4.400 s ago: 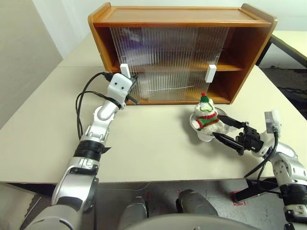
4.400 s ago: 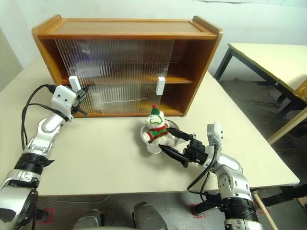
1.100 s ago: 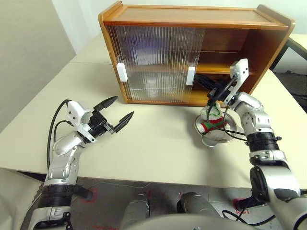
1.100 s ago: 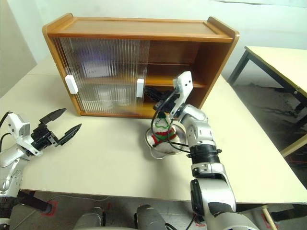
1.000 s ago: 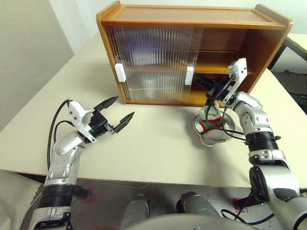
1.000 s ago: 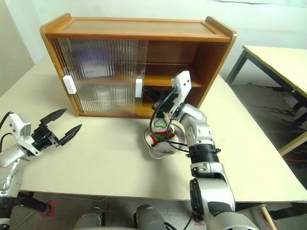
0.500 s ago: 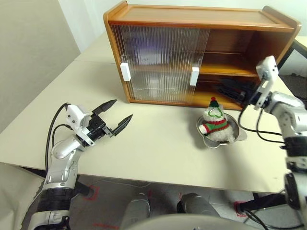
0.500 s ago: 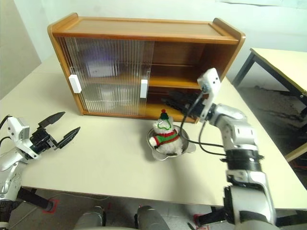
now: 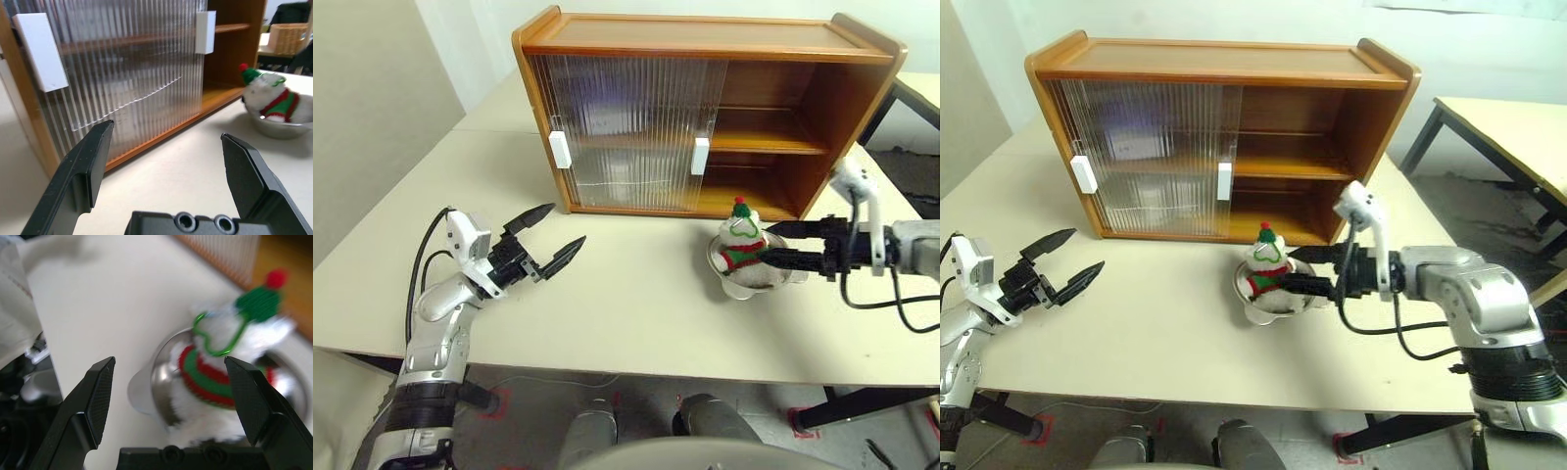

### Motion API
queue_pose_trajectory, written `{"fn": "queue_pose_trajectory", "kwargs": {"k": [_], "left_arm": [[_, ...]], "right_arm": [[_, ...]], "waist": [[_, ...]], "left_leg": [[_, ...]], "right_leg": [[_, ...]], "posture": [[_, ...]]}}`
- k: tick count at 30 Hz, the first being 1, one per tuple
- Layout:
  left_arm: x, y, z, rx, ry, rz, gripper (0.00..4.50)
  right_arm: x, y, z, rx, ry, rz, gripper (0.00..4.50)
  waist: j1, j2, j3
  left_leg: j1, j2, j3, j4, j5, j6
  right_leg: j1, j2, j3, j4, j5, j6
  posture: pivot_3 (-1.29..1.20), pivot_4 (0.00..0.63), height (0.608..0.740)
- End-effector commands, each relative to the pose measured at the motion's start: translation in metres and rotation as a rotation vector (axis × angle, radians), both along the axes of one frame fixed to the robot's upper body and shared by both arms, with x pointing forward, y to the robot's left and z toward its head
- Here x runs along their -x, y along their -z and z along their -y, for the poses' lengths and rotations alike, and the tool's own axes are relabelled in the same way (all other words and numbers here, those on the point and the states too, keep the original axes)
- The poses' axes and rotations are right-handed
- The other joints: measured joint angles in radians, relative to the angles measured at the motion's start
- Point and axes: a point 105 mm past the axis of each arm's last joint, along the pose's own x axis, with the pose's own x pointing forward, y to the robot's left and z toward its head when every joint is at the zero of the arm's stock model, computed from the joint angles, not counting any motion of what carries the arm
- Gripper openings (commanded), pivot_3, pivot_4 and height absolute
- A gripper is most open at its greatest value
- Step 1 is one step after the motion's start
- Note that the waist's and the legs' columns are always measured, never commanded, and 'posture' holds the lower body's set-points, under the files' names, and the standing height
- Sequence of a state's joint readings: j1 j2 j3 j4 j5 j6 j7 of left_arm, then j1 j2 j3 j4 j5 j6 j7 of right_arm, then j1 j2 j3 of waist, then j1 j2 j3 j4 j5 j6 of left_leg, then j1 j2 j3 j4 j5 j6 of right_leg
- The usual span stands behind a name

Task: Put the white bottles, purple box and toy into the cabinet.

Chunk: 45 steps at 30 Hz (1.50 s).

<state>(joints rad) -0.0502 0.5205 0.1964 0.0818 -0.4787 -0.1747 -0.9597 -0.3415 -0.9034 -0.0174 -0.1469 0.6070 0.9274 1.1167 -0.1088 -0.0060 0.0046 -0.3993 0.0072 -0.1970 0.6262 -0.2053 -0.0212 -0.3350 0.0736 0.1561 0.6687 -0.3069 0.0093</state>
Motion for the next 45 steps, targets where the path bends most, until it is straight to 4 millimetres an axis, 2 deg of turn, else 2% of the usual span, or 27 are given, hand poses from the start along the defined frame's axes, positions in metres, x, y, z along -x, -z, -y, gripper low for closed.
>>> {"fn": "queue_pose_trajectory", "kwargs": {"k": [1, 7, 15, 23, 27, 34, 37, 43, 45], "left_arm": [[0.013, -0.003, 0.011, 0.054, 0.119, -0.085, 4.5], [0.029, -0.01, 0.017, 0.053, 0.249, -0.177, 4.5], [0.025, -0.024, 0.027, 0.016, 0.299, -0.105, 4.5], [0.023, -0.019, 0.03, 0.027, 0.285, -0.077, 4.5], [0.023, -0.015, 0.029, 0.038, 0.274, -0.067, 4.5], [0.025, -0.007, 0.026, 0.031, 0.265, -0.068, 4.5], [0.025, -0.004, 0.024, 0.025, 0.261, -0.07, 4.5], [0.024, 0.0, 0.02, 0.019, 0.257, -0.068, 4.5], [0.024, 0.0, 0.02, 0.018, 0.257, -0.067, 4.5]], "right_arm": [[-0.001, 0.006, -0.002, 0.053, 0.012, -0.024, 4.48], [-0.01, 0.014, 0.006, 0.116, 0.085, -0.034, 4.48], [-0.017, 0.021, 0.017, 0.168, 0.178, -0.044, 4.48], [-0.014, 0.033, 0.007, 0.16, 0.173, -0.076, 4.48], [-0.024, 0.038, -0.009, 0.106, 0.198, -0.05, 4.48], [-0.032, 0.047, -0.013, 0.117, 0.209, -0.033, 4.48], [-0.039, 0.048, -0.008, 0.126, 0.23, -0.008, 3.86], [-0.038, 0.038, -0.008, 0.075, 0.208, -0.019, 1.61], [-0.037, 0.03, -0.007, 0.036, 0.204, -0.021, 0.99]], "waist": [[0.001, 0.0, 0.0], [0.005, 0.0, 0.0], [0.015, 0.0, 0.0], [0.013, 0.001, -0.001], [0.012, 0.001, -0.001], [0.012, 0.001, -0.001], [0.012, 0.001, -0.002], [0.013, 0.001, -0.002], [0.014, 0.001, -0.002]], "left_leg": [[0.0, 0.0, 0.0, 0.0, 0.0, 0.0], [-0.004, 0.001, -0.001, -0.002, -0.001, 0.0], [-0.004, 0.002, -0.003, -0.002, -0.001, 0.0], [-0.004, 0.002, -0.002, -0.002, -0.002, 0.0], [-0.004, 0.002, -0.002, -0.002, -0.002, 0.001], [-0.003, 0.003, -0.003, -0.001, -0.002, 0.001], [-0.003, 0.004, -0.004, -0.001, -0.002, 0.001], [-0.004, 0.005, -0.004, -0.002, -0.002, 0.0], [-0.004, 0.005, -0.004, -0.002, -0.002, 0.001]], "right_leg": [[0.0, 0.0, 0.0, 0.0, 0.0, 0.0], [-0.004, 0.0, 0.0, 0.0, -0.001, -0.001], [-0.005, -0.001, -0.001, 0.0, -0.001, -0.002], [-0.005, 0.0, -0.001, 0.0, -0.001, -0.001], [-0.005, 0.0, -0.001, 0.001, -0.001, -0.001], [-0.005, 0.0, -0.001, 0.001, 0.0, -0.001], [-0.005, -0.001, -0.001, 0.001, 0.001, -0.002], [-0.005, -0.001, -0.001, 0.001, 0.001, -0.003], [-0.005, -0.001, -0.001, 0.001, 0.001, -0.004]], "posture": [[-0.18, 0.0, 0.74], [-0.18, 0.0, 0.74], [-0.18, 0.0, 0.74], [-0.18, 0.0, 0.74], [-0.18, 0.0, 0.74], [-0.17, 0.0, 0.74], [-0.17, 0.0, 0.74], [-0.17, 0.0, 0.74], [-0.17, 0.0, 0.74]]}}
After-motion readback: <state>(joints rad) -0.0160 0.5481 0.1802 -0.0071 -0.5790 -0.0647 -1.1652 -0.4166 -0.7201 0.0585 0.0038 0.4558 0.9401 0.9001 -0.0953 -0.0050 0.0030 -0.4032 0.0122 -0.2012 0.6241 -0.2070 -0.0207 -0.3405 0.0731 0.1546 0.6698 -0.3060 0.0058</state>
